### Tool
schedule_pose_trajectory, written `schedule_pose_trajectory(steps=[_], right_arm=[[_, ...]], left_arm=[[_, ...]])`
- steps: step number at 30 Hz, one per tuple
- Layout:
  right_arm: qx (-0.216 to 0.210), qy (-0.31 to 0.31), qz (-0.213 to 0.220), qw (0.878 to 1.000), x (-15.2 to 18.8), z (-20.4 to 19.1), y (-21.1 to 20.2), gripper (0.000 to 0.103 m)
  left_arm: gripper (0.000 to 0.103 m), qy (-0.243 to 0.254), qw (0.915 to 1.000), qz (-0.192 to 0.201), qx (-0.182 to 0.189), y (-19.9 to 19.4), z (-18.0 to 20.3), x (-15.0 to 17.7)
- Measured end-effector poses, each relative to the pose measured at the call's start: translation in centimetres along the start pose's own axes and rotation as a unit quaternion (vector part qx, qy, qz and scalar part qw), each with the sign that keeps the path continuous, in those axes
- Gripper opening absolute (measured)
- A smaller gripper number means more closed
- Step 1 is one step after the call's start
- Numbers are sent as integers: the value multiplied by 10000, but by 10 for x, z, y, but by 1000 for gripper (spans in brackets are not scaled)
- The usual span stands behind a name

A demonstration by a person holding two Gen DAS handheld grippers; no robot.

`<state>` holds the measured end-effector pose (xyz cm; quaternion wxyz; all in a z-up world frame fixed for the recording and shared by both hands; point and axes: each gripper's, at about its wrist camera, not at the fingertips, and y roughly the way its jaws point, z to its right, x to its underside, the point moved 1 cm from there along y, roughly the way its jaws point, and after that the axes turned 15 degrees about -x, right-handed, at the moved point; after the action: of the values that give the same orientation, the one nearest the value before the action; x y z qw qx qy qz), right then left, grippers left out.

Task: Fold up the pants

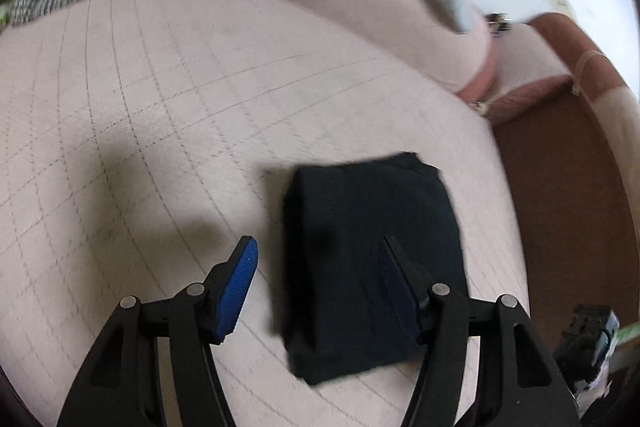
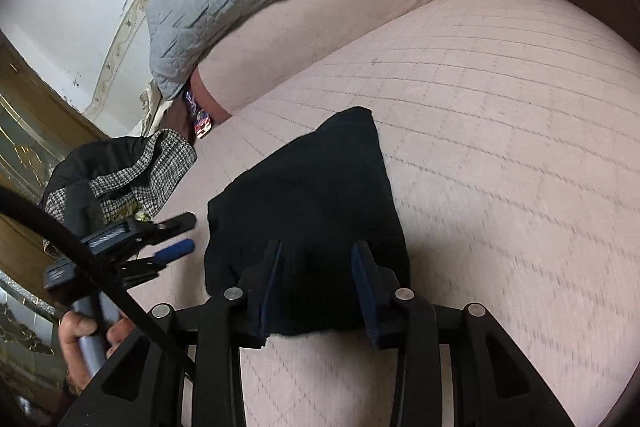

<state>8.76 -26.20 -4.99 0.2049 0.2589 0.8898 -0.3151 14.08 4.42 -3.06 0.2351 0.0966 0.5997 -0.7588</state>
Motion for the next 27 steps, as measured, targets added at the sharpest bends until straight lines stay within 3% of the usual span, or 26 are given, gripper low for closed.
schedule_pose_trajectory(steps=[3,7,10,13,16,20,21,24,27], right_arm=[[98,-72,-62,9999,20,-4,-5,38],[392,-117,-389,9984,35,3,1,38],[481,-181,-316,9982,41,0,-9,38],[714,-450,-162,9963,49,-13,-22,39],[903,-627,19,9939,59,-24,-30,39],[1339,-969,420,9854,63,-46,-45,40],[1422,-1067,567,9824,61,-52,-50,40],[1567,-1280,1068,9735,54,-71,-70,54],[1575,-1443,1465,9659,52,-88,-88,61]], left_arm=[[62,151,9998,-39,147,3,12,21],[62,12,9972,-737,-98,43,7,42],[62,-28,9983,-582,-51,29,3,43],[62,163,9995,-148,-211,-3,5,46],[63,320,9964,569,-537,-41,7,61],[76,433,9778,1653,-1216,-89,9,85],[81,419,9739,1804,-1310,-95,10,88],[88,329,9658,2094,-1489,-110,7,95],[89,307,9685,2006,-1441,-110,7,92]])
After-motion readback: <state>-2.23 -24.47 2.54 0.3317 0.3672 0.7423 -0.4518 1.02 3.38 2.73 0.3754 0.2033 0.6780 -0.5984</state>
